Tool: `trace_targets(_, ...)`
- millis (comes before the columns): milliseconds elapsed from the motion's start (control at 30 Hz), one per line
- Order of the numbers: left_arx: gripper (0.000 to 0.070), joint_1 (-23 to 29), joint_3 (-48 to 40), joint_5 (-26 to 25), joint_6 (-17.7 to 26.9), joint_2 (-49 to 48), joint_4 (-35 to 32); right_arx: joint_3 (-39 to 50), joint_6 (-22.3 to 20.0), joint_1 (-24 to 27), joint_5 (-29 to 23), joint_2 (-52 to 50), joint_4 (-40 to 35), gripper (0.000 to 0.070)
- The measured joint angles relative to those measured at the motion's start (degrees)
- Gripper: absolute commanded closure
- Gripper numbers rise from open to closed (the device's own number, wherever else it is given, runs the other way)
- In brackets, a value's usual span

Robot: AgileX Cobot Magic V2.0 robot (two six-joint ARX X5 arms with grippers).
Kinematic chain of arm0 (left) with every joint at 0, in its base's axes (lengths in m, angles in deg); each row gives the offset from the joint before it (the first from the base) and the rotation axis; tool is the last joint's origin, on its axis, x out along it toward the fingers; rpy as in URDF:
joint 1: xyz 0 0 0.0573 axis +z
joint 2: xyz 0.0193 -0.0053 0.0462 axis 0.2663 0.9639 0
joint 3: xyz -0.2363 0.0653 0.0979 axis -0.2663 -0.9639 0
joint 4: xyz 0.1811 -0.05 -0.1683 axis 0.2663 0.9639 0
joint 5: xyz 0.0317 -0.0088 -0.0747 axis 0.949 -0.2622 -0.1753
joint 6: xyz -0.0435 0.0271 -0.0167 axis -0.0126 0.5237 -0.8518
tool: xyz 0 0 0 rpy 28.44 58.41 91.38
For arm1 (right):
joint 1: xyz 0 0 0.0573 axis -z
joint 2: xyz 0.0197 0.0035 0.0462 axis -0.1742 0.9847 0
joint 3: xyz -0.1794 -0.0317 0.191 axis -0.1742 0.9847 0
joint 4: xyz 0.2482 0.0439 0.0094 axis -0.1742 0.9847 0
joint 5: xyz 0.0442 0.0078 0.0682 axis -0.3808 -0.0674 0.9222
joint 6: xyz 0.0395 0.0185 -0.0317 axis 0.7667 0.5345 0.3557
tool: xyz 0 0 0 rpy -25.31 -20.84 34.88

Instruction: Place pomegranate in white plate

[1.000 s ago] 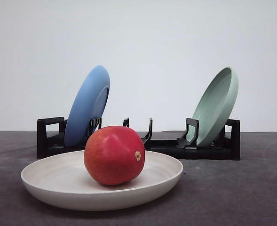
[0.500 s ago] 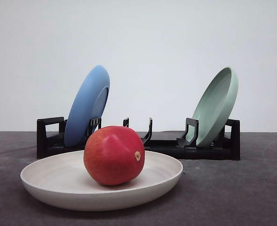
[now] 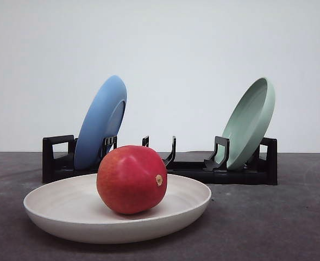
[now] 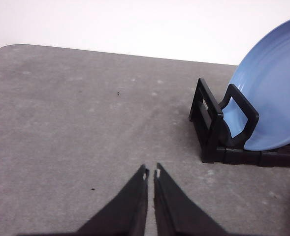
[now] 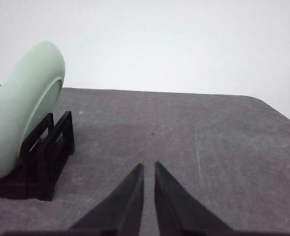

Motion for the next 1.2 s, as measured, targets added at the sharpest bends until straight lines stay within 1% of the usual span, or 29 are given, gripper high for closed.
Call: trace_targets(1200,0.07,0.0,0.0,0.0,0.0,0.0,0.0,0.0,0.01,0.0,0.0,0.0,0.0,0.0664)
